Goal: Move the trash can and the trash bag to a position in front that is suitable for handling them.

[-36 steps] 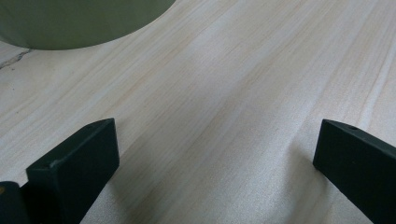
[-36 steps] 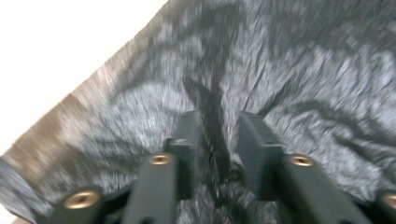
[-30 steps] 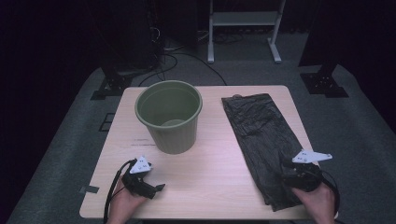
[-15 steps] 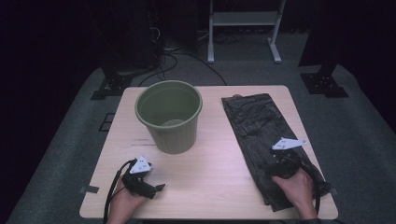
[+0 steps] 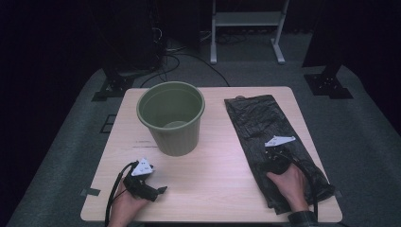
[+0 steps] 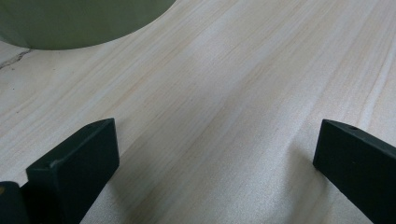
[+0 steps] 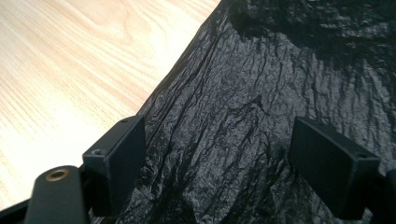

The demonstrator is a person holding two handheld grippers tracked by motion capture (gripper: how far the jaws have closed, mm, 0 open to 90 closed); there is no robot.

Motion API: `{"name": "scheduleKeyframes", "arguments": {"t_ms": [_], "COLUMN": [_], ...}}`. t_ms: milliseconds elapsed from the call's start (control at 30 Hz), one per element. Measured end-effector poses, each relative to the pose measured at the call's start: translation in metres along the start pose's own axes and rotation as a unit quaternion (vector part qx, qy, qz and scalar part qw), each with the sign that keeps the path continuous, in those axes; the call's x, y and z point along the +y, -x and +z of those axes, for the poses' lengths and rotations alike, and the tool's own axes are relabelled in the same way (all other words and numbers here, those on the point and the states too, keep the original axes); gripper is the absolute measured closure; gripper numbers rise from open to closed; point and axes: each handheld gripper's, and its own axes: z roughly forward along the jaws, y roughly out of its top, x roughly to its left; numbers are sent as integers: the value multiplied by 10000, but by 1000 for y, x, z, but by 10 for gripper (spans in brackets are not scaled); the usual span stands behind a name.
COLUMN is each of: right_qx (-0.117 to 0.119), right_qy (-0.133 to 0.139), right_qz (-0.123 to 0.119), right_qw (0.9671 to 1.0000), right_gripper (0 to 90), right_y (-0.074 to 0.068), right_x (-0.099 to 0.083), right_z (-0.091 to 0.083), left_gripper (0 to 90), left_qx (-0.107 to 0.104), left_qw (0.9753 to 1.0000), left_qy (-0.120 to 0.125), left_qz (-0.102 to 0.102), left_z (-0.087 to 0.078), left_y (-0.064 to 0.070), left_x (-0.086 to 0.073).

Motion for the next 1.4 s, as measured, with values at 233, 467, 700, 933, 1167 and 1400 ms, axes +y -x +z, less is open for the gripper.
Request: {"name": "scheduleKeyframes", "arguments": {"t_ms": [233, 467, 700, 933, 1167, 1400], "right_qx": [2, -23, 1, 132, 125, 122], "right_qy": [-53, 1, 53, 68, 63, 91], "right_qz": [-82, -51, -68, -144, -172, -143], "right_qw": [10000, 10000, 10000, 9998, 9998, 9998], "right_gripper": [172, 243, 435, 781, 827, 813], "right_y": [-7, -7, -8, -6, -2, 4], "right_x": [2, 0, -2, -8, -19, -35], "right_z": [6, 5, 0, -7, -19, -32], "left_gripper": [0, 0, 0, 0, 0, 0], "left_qx": [-1, 0, 1, 1, 2, 11], "left_qw": [10000, 10000, 10000, 10000, 10000, 10000], "left_qy": [0, -1, 0, -1, 0, -1], "left_qz": [-1, 0, -1, 1, 1, -8], "left_z": [0, 0, 0, 0, 0, 0], "left_y": [0, 0, 0, 0, 0, 0], "left_x": [0, 0, 0, 0, 0, 0]}}
